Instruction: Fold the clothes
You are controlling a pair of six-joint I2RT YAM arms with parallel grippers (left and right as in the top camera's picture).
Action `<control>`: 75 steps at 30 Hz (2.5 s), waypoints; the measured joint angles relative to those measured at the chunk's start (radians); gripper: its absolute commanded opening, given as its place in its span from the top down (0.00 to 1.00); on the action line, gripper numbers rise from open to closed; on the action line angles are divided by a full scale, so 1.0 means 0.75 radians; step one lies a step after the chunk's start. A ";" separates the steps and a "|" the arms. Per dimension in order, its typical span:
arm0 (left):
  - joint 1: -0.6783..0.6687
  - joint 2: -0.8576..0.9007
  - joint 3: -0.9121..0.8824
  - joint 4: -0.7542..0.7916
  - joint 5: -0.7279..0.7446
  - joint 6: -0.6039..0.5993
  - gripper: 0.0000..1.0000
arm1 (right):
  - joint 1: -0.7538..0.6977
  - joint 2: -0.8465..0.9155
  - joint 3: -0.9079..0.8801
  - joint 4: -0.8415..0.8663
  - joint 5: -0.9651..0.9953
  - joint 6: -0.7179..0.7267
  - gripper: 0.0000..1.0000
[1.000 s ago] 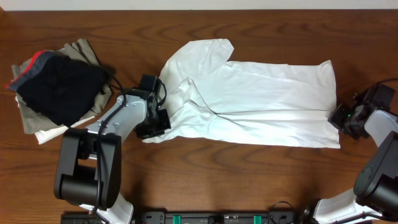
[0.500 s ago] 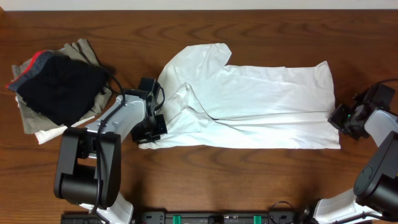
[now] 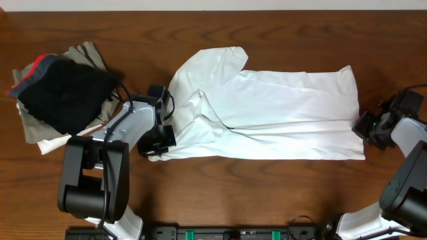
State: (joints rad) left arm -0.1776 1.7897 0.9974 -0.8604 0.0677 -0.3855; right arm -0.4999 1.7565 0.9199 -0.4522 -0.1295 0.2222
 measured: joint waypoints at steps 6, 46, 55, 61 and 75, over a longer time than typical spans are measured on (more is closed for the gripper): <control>0.000 0.000 0.000 0.000 -0.001 0.001 0.94 | 0.000 0.000 0.000 -0.001 0.006 0.003 0.93; -0.035 0.239 0.769 0.684 0.235 0.245 0.24 | 0.048 -0.464 0.217 -0.366 -0.037 -0.029 0.55; -0.057 0.719 1.222 0.685 0.252 0.384 0.23 | 0.055 -0.464 0.216 -0.395 -0.041 -0.048 0.55; -0.056 0.856 1.239 0.716 0.251 0.477 0.23 | 0.055 -0.464 0.216 -0.401 -0.041 -0.058 0.55; -0.078 0.903 1.261 0.673 0.251 0.664 0.46 | 0.055 -0.464 0.216 -0.418 -0.041 -0.064 0.55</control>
State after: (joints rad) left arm -0.2359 2.4668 1.9430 -0.3553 0.2558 0.1123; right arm -0.4587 1.4086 1.0817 -0.7658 -0.1604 0.1745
